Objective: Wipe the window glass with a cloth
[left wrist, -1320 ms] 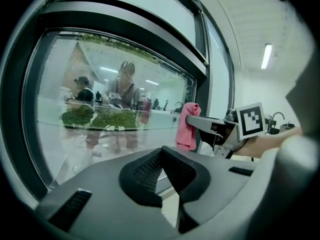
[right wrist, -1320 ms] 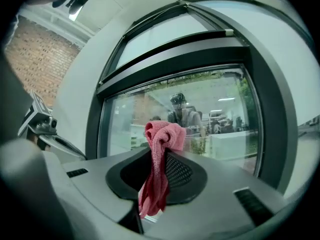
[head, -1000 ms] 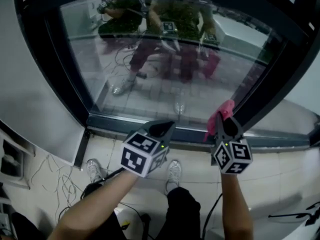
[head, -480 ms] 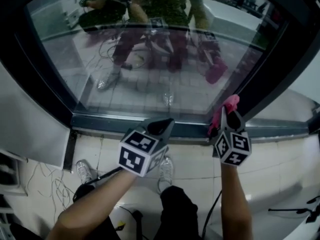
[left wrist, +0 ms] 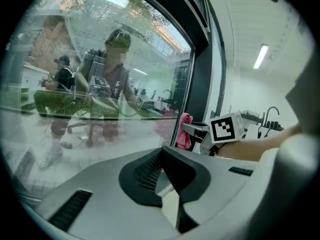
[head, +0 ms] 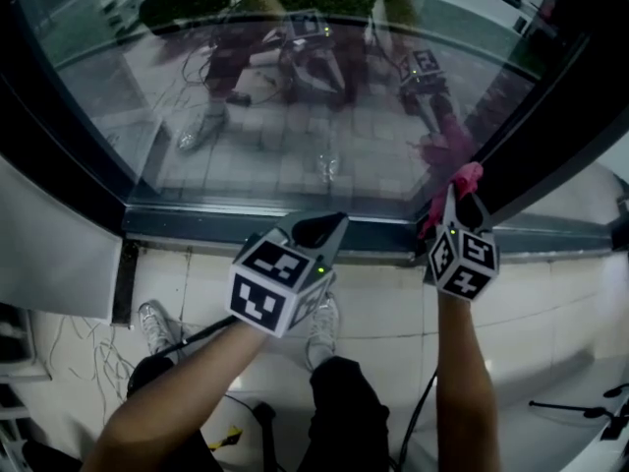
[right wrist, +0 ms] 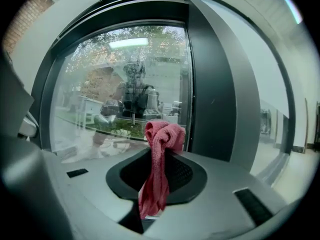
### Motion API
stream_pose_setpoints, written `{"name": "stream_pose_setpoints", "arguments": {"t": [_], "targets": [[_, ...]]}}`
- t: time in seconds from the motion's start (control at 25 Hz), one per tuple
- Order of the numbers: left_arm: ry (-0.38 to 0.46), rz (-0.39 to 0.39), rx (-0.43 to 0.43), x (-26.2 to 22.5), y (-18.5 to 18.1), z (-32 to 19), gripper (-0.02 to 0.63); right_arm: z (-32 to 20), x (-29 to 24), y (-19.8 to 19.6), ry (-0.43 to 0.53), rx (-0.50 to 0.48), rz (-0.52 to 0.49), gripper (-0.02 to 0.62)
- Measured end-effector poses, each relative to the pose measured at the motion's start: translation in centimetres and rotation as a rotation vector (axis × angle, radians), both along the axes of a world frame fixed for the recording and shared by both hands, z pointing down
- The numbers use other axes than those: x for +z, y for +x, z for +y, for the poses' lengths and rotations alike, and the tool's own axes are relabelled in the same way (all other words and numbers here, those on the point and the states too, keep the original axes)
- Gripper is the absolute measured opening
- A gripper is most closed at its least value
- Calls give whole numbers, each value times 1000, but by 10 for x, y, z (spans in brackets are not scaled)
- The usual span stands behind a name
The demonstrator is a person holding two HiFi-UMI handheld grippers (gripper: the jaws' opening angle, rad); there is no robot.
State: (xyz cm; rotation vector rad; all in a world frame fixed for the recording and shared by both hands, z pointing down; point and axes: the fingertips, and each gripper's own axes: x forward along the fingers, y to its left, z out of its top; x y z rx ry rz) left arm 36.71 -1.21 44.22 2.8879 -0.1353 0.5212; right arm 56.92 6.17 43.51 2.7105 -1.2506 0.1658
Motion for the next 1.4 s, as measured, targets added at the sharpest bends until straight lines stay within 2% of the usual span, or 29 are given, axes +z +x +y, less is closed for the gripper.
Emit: {"name": "stream_pose_setpoints", "arguments": {"t": [0.32, 0.76, 1.04, 1.4], "targets": [[-37, -30, 2, 25, 0, -2, 6, 5, 27, 20, -15, 99, -37, 66], [-60, -40, -15, 41, 1, -11, 6, -5, 41, 30, -38, 84, -2, 66], [-63, -35, -39, 37, -8, -22, 6, -22, 38, 12, -13, 39, -25, 66], [-62, -20, -99, 27, -39, -45, 6, -57, 32, -33, 4, -33, -38, 66]]}}
